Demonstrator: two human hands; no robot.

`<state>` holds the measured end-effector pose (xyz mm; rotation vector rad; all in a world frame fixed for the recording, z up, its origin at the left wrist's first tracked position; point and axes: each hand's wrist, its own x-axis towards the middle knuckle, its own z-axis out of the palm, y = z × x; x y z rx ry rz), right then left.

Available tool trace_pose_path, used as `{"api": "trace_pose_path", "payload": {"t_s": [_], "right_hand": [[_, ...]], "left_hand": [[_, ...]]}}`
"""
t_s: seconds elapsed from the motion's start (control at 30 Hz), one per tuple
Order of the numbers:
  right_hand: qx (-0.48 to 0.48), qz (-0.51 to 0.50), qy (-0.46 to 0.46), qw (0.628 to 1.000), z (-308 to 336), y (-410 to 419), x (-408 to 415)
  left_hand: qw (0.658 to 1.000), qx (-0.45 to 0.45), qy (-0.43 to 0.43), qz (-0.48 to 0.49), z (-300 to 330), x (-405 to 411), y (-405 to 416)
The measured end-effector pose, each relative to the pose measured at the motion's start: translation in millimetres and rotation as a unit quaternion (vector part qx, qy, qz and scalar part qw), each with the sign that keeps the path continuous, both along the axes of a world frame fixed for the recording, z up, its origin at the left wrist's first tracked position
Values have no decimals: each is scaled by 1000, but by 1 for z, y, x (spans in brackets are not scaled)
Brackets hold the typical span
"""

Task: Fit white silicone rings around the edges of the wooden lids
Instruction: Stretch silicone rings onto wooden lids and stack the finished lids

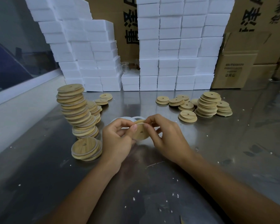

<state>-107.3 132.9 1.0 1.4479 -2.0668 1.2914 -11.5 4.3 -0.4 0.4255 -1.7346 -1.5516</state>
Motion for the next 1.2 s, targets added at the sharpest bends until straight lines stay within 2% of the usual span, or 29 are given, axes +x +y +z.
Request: {"api": "trace_pose_path", "payload": {"t_s": [0.13, 0.4, 0.53, 0.7, 0.83, 1.07, 1.2], "right_hand": [[-55, -2, 8, 998, -1, -2, 0], [-63, -31, -124, 990, -4, -4, -6], [-54, -38, -119, 991, -3, -3, -6], [-60, 1, -95, 994, -4, -2, -3], [-38, 2, -109, 993, -4, 0, -5], [-53, -16, -148, 987, -4, -1, -9], [-58, 6, -153, 986, -6, -1, -8]], "left_hand": [[1000, 21, 6, -3, 2, 0, 1], [999, -37, -8, 8, 1, -1, 0], [999, -38, -15, 12, 1, -1, 0], [999, -10, -16, 32, 2, 0, -2], [999, 26, -14, 44, 4, 0, -3], [999, 24, -5, 31, 5, 0, 0], [998, 61, -2, 23, 6, 1, 0]]}}
